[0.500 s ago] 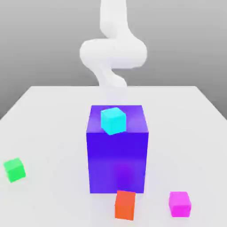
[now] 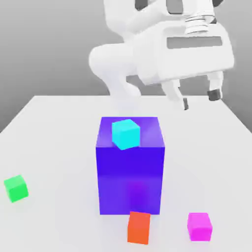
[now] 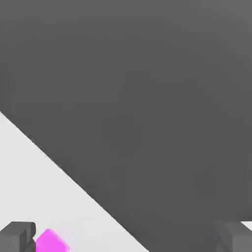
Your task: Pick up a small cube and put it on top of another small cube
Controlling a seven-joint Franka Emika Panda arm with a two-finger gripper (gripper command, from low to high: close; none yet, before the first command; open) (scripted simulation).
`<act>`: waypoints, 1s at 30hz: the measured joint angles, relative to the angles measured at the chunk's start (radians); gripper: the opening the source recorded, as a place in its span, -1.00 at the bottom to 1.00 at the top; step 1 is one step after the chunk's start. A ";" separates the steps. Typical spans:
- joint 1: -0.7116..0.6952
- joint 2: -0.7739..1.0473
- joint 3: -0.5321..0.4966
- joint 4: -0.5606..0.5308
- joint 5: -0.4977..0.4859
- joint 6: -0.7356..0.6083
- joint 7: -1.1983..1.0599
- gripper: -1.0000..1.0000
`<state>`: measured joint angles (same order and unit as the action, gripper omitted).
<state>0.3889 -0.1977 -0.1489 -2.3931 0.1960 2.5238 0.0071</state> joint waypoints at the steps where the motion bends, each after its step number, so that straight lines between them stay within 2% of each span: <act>1: 0.011 0.034 0.002 -0.005 0.008 0.013 -0.043 0.00; 7: 0.075 0.230 0.033 -0.039 0.014 0.095 -0.268 0.00; 14: 0.110 0.443 0.050 -0.078 -0.111 0.205 -0.426 0.00; 18: 0.098 0.586 0.073 -0.056 -0.104 0.314 -0.456 0.00; 19: 0.091 0.619 0.081 -0.050 -0.098 0.340 -0.462 -1.00; 26: 0.092 0.625 0.080 -0.049 -0.094 0.343 -0.465 -1.00; 30: 0.111 0.501 0.056 -0.075 -0.124 0.244 -0.443 -1.00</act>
<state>0.4996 0.3029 -0.0931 -2.4678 0.0724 2.7680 -0.4356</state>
